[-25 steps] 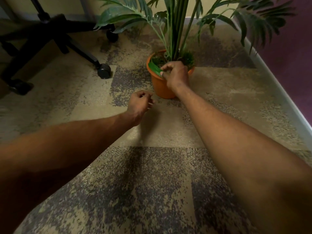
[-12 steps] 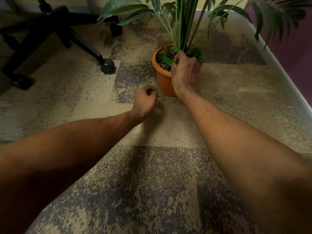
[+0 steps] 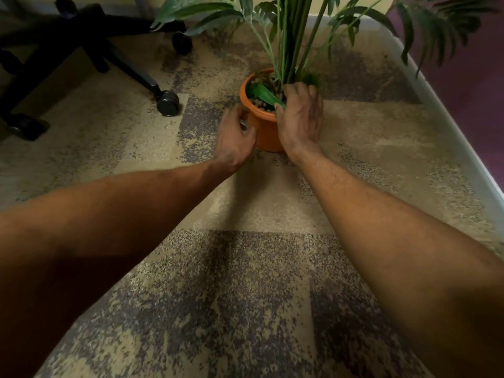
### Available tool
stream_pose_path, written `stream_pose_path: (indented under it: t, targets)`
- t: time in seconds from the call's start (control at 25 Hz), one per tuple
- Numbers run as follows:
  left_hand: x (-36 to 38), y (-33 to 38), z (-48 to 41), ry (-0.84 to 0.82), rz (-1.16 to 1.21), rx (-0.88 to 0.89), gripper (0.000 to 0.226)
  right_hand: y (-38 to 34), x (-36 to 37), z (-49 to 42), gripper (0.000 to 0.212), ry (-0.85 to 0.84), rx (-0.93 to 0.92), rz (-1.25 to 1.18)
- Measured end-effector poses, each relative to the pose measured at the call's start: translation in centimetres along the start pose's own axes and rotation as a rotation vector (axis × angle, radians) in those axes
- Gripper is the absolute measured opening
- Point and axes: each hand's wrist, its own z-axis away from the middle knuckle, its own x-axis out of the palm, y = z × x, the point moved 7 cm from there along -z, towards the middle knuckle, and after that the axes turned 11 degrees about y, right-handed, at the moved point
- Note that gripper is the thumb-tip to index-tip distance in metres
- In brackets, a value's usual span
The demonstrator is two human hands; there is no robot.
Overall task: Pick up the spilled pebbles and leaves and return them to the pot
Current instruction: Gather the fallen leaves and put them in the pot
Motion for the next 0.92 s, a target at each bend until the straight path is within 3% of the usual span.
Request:
stream_pose_path:
  t: [0.28,0.4,0.52,0.72,0.84,0.92]
  targets:
    - [0.9,-0.3,2.0,-0.158,-0.382,0.114,0.061,2.8,-2.9,6.3,0.055,-0.160,0.040,-0.101]
    - [1.7,0.2,4.7,-0.291,-0.474,0.245,0.070,4.3,-3.9,11.1,0.055,-0.270,0.030,-0.082]
    - [2.2,0.2,8.7,-0.471,-0.520,0.252,0.079,6.2,-4.6,15.4,0.054,-0.402,0.030,-0.082]
    - [3.1,0.8,17.7,-0.902,-0.611,0.326,0.078,11.0,-6.4,19.2,0.047,-0.681,-0.007,-0.131]
    - [3.6,0.9,21.5,-1.017,-0.615,0.386,0.076,14.0,-7.8,19.9,0.038,-0.777,0.062,-0.148]
    - [3.9,1.0,23.2,-1.051,-0.615,0.444,0.063,14.9,-8.5,20.6,0.035,-0.844,0.107,-0.187]
